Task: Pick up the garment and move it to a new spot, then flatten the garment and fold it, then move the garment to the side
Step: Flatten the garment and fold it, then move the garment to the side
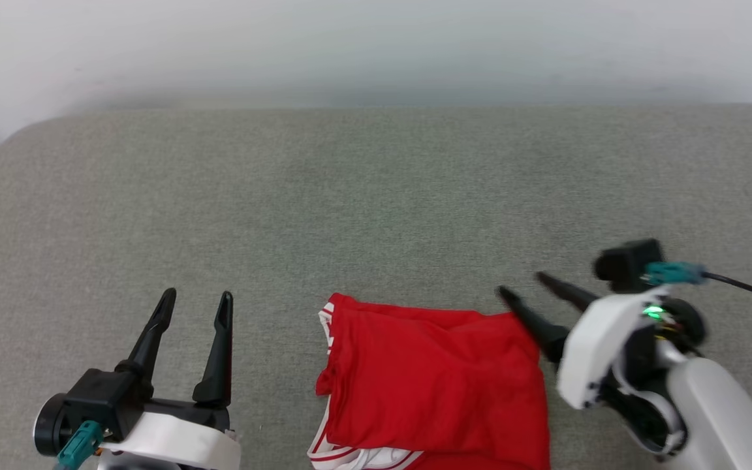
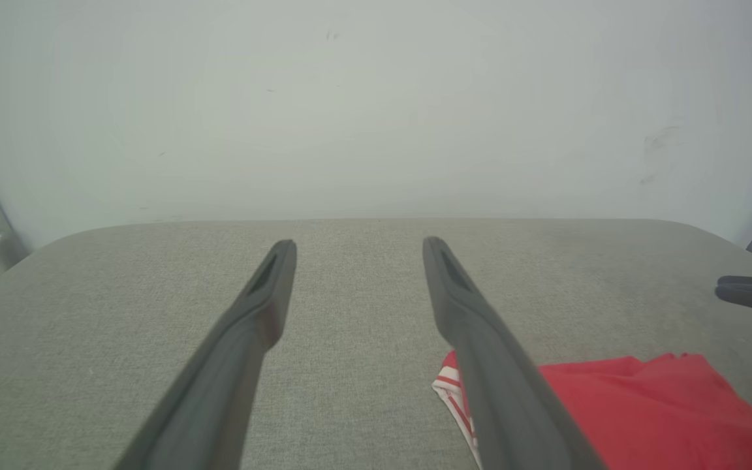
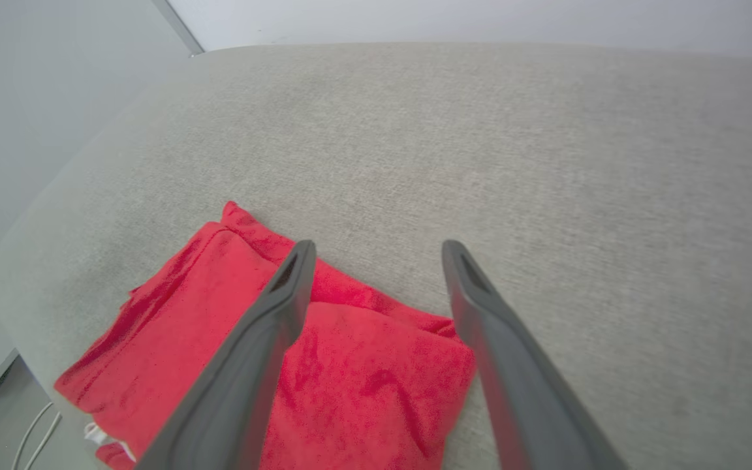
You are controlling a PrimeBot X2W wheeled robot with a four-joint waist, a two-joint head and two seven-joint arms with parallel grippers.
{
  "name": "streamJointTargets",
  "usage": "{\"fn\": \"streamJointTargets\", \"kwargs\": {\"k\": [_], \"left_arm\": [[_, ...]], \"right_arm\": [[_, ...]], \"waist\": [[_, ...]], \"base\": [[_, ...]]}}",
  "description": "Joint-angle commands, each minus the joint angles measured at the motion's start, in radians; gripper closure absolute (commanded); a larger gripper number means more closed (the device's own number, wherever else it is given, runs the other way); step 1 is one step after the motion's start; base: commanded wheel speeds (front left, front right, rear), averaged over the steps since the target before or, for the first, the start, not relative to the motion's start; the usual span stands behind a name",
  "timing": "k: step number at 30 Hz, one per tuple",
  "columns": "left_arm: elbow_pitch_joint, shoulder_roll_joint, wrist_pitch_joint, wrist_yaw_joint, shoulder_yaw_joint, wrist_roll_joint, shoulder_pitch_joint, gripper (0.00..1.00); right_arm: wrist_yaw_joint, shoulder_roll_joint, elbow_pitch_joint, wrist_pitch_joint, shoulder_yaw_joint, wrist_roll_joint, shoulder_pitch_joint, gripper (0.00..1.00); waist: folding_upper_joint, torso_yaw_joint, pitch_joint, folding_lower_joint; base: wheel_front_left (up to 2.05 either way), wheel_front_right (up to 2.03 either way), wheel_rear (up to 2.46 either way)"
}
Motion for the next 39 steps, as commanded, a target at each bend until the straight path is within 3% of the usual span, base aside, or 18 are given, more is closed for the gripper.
{"fn": "streamJointTargets", "kwargs": {"k": [1,8,13,20,30,39], "left_arm": [[0.003,0.002,-0.004,0.009,0.005,-0.005,0.013,0.0],[0.017,0.005,-0.006,0.023,0.021,-0.015,0.035,0.0],[0.028,0.005,-0.008,0.034,0.037,-0.021,0.051,0.0],[0.042,-0.004,-0.013,0.045,0.054,-0.015,0.08,0.0],[0.054,-0.023,-0.018,0.042,0.064,0.002,0.124,0.0],[0.065,-0.036,-0.02,0.026,0.074,0.01,0.124,0.0]], "right_arm": [[0.0,-0.002,-0.002,-0.026,-0.047,-0.046,0.031,0.0],[0.0,0.039,-0.088,-0.17,-0.341,-0.283,0.183,0.0],[0.0,0.101,-0.186,-0.303,-0.446,-0.384,0.268,0.0],[0.0,0.155,-0.293,-0.389,-0.43,-0.435,0.355,0.0],[0.0,0.199,-0.424,-0.342,-0.414,-0.451,0.494,0.0],[0.0,0.211,-0.451,-0.287,-0.429,-0.426,0.518,0.0]], "waist": [[0.0,-0.013,-0.01,0.0],[0.0,-0.046,-0.042,0.0],[0.0,-0.063,-0.067,0.0],[0.0,-0.072,-0.109,0.0],[0.0,-0.074,-0.141,0.0],[0.0,-0.076,-0.142,0.0]], "base": [[0.0,0.0,0.0],[0.0,0.0,0.0],[0.0,0.0,0.0],[0.0,0.0,0.0],[0.0,0.0,0.0],[0.0,0.0,0.0]]}}
